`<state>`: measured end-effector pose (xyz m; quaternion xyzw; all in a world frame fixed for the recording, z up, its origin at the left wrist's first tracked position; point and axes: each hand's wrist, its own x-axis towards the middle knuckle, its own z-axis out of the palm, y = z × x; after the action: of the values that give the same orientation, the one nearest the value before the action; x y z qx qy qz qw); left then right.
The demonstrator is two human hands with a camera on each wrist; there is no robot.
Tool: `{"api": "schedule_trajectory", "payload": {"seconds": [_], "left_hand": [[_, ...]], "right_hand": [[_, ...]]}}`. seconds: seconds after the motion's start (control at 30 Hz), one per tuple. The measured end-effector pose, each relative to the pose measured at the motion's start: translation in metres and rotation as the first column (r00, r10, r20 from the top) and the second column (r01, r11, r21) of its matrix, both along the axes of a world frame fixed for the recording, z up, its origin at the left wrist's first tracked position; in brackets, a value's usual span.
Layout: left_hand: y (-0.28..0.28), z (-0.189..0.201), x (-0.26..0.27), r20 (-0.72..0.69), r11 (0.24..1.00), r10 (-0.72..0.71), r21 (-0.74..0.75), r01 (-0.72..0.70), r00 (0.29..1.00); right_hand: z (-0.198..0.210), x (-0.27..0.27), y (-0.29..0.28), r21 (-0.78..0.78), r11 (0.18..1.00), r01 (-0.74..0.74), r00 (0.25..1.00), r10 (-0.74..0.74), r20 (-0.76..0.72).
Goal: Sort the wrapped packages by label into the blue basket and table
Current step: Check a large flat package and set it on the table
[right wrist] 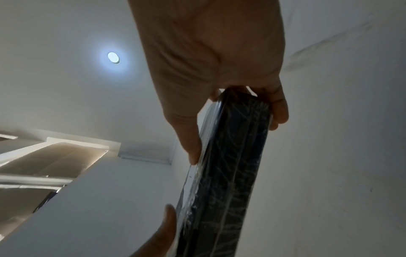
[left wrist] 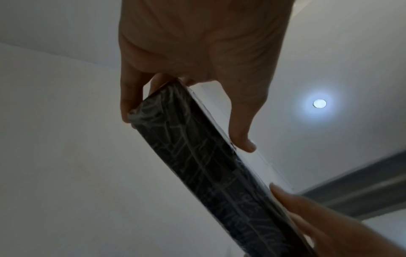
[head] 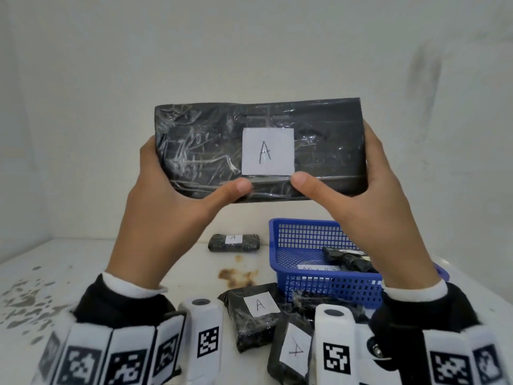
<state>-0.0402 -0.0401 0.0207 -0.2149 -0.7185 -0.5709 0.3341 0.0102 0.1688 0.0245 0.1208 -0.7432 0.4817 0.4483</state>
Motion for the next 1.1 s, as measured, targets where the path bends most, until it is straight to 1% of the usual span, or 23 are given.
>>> {"api": "schedule_trajectory", "payload": {"seconds": [0.13, 0.4, 0.7, 0.83, 0.9, 1.0, 1.1], "left_hand": [[0.006, -0.002, 0.000, 0.024, 1.000, 0.018, 0.012, -0.018, 1.000], [0.012, -0.004, -0.003, 0.006, 0.998, 0.015, 0.055, -0.016, 1.000], [0.016, -0.007, -0.002, -0.054, 0.996, 0.034, 0.080, -0.030, 0.998], [0.013, -0.003, 0.002, -0.054, 0.998, -0.022, 0.055, 0.025, 0.998], [0.011, -0.001, 0.003, -0.083, 0.995, -0.053, 0.075, 0.059, 0.995], [0.009, 0.001, 0.004, -0.149, 0.993, -0.053, 0.094, 0.067, 0.987], [0.007, 0.002, 0.003, -0.170, 0.991, -0.073, 0.099, 0.090, 0.983]], "right_hand": [[-0.001, 0.001, -0.005, 0.022, 0.999, 0.035, 0.999, -0.035, -0.004], [-0.002, 0.005, -0.011, 0.089, 0.991, 0.101, 0.994, -0.097, -0.055], [-0.001, 0.005, -0.011, 0.058, 0.989, 0.133, 0.988, -0.127, -0.090], [0.001, 0.005, -0.009, 0.036, 0.993, 0.113, 0.991, -0.110, -0.081], [0.002, 0.007, -0.008, 0.030, 0.993, 0.115, 0.990, -0.112, -0.082], [0.003, 0.009, -0.008, 0.009, 0.995, 0.098, 0.992, -0.097, -0.082], [0.004, 0.011, -0.008, -0.008, 0.996, 0.084, 0.993, -0.084, -0.084]]}}
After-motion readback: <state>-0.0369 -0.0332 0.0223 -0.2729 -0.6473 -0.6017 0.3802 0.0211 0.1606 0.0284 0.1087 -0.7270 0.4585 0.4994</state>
